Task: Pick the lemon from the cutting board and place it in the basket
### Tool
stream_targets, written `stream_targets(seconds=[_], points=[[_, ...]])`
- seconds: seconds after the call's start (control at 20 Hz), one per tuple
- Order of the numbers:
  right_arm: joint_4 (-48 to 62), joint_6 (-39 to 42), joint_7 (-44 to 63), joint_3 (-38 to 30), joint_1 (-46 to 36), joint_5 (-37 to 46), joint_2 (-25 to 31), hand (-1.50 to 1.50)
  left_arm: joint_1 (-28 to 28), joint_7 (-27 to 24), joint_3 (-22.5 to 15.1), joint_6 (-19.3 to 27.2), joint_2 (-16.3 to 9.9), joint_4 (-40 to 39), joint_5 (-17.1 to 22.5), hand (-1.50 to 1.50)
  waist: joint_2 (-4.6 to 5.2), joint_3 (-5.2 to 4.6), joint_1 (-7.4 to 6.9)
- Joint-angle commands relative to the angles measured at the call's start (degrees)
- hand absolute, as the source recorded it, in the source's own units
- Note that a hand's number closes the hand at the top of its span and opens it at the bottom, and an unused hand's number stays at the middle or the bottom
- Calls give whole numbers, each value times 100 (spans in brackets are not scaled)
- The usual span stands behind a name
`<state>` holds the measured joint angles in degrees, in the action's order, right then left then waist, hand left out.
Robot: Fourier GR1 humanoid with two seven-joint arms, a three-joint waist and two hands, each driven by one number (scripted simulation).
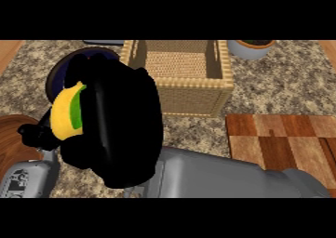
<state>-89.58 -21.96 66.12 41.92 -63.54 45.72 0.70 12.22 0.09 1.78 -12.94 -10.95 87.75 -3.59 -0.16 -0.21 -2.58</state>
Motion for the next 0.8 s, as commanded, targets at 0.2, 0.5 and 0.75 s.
stream_targets(seconds=[0.2,0.5,0.75], points=[[1499,-845,758,-1127,-1118,88,-67,150,-37,81,32,-19,-32,185,32,0,15,8,-29],[2825,-946,-203,-2095,-1513,-122,-68,150,-80,280,1,63,88,400,61,0,43,14,48],[3290,-1183,-928,-1983,-1079,-579,-69,150,60,102,114,68,52,32,21,0,49,16,135]])
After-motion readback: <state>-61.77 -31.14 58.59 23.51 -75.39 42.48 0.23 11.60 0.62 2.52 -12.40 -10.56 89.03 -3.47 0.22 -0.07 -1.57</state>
